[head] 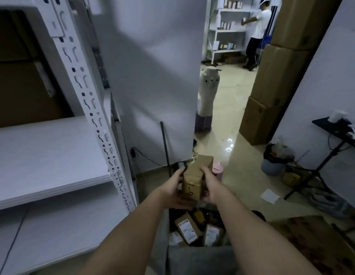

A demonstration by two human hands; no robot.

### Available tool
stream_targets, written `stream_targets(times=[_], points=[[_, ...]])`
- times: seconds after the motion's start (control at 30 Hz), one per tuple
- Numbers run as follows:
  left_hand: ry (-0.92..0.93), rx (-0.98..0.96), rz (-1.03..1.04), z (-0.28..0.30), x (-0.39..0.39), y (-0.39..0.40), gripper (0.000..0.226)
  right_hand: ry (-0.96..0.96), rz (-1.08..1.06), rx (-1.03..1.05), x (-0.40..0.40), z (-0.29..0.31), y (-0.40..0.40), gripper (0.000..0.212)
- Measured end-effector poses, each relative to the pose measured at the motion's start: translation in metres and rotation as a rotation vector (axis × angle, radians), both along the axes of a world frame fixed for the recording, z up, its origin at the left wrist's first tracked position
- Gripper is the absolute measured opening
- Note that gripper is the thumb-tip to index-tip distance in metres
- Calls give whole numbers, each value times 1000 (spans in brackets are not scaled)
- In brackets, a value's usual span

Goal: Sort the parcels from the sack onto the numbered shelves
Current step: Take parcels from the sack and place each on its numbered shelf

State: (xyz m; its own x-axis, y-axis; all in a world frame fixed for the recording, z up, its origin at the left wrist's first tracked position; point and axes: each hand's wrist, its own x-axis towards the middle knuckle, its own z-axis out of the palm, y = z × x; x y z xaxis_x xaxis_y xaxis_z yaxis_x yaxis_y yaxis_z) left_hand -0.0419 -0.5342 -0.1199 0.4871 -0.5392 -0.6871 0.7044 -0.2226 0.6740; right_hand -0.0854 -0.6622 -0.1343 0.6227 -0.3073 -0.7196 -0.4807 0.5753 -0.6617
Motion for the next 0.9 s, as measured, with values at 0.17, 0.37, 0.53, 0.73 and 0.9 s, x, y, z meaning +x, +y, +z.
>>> stream_targets(times=[0.17,0.37,0.53,0.73,0.9], points=[[-59,37,101,17,-35,19,44,-134,-40,150,-29,25,19,50],[-62,-56,140,52,-57,56,49,-226,26,241,-38,53,51,53],[-139,-78,280,78,-62,94,43,-200,123,-2,-30,65,84,51],[-282,-95,313,92,-74,142,25,-325,85,-231,-28,83,142,37],[-505,-47,311,98,-75,198,36,-451,90,-321,-40,103,198,34]])
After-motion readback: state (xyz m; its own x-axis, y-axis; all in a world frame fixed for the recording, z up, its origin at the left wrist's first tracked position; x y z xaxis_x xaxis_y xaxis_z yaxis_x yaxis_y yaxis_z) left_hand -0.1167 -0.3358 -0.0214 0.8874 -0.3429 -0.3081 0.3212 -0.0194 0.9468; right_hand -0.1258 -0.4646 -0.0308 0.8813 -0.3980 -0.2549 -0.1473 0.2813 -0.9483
